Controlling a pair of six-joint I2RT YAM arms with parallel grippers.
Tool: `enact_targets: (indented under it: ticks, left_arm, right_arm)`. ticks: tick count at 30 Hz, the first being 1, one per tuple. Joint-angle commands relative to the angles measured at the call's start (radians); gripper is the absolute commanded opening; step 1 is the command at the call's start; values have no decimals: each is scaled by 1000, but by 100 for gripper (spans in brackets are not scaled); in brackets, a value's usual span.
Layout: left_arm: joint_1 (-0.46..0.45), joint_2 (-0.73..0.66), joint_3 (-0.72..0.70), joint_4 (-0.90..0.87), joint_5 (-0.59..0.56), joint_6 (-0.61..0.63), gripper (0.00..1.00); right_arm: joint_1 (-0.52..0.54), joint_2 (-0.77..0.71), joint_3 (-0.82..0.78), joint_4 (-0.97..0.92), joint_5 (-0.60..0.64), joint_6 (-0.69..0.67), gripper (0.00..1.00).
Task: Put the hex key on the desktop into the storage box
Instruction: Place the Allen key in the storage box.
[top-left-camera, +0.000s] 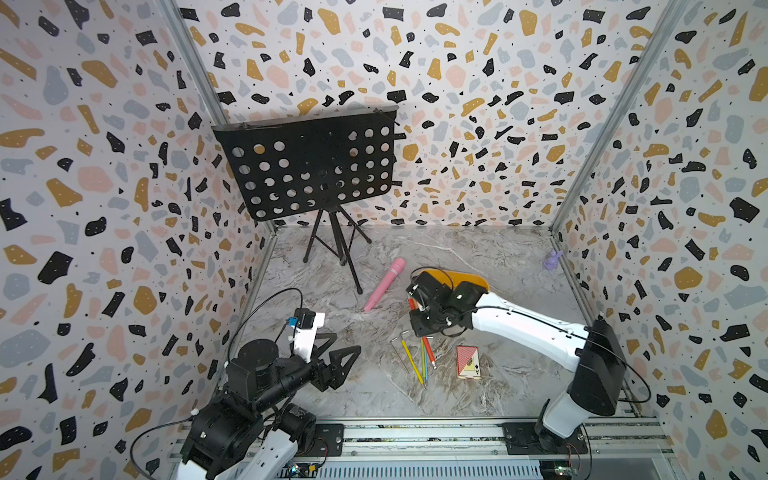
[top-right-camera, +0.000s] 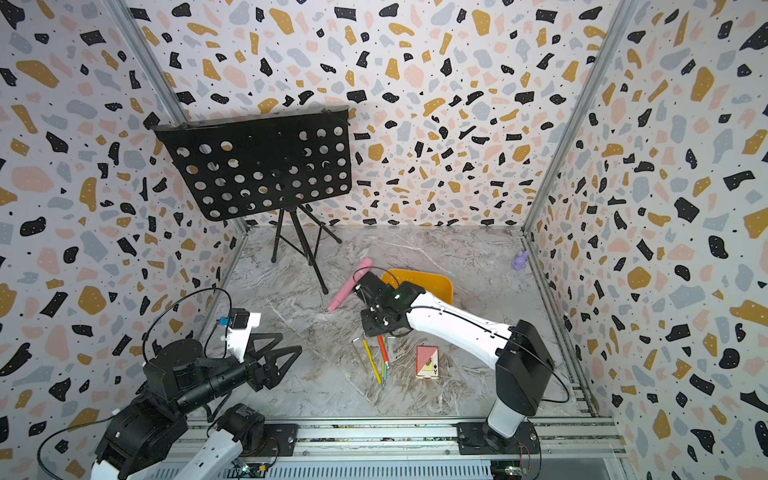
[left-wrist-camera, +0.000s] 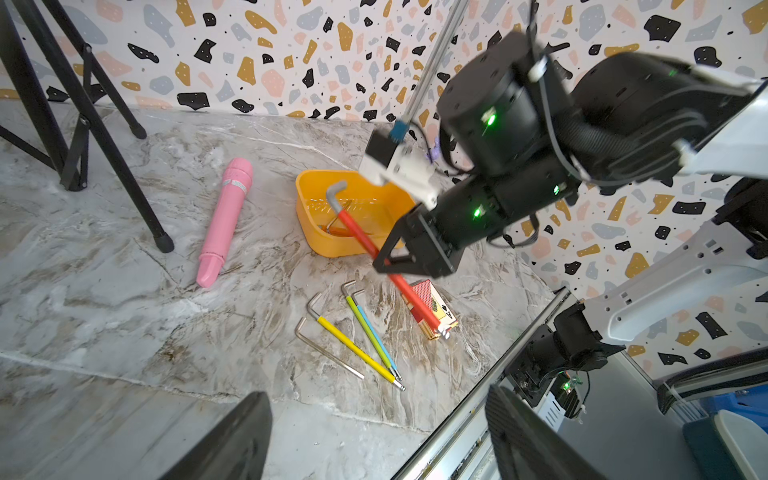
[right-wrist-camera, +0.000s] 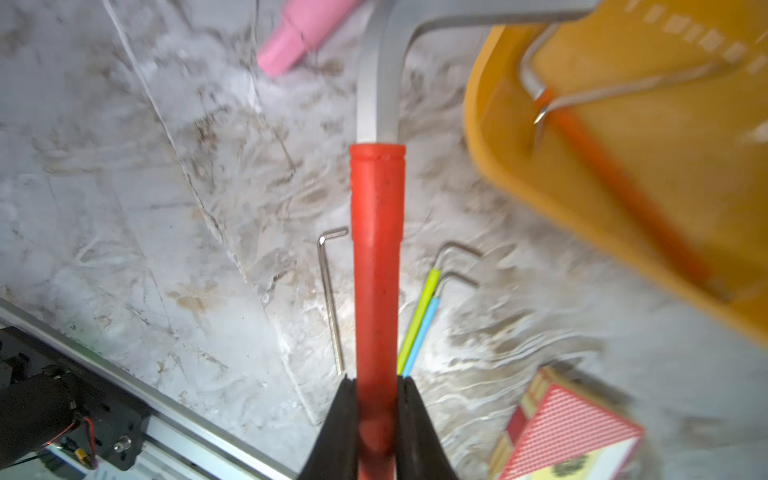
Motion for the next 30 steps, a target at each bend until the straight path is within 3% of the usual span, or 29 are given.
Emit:
enact_targets:
  ticks: [1, 8, 11, 15, 22, 30]
  left_arm:
    - [7, -9, -10, 41, -3, 1, 85]
    - [8, -11, -10, 40, -2, 1, 85]
    - [8, -10, -11, 40, -1, 1, 85]
    - [7, -12, -11, 39, 0, 1, 85]
    - [8, -13, -10, 40, -2, 1, 85]
    - [7, -4, -10, 41, -4, 1, 85]
  right_arm:
    - [-113, -94, 52, -41, 79, -322, 0]
    - [-345, -102, 37, 61, -129, -780, 0]
    - [-385, -73, 15, 131, -179, -936, 0]
    - [-397, 18, 68, 83, -232, -1143, 0]
    - [-398, 258, 265, -142, -137, -1263, 0]
    - [-399, 329, 251, -161, -146, -1263, 0]
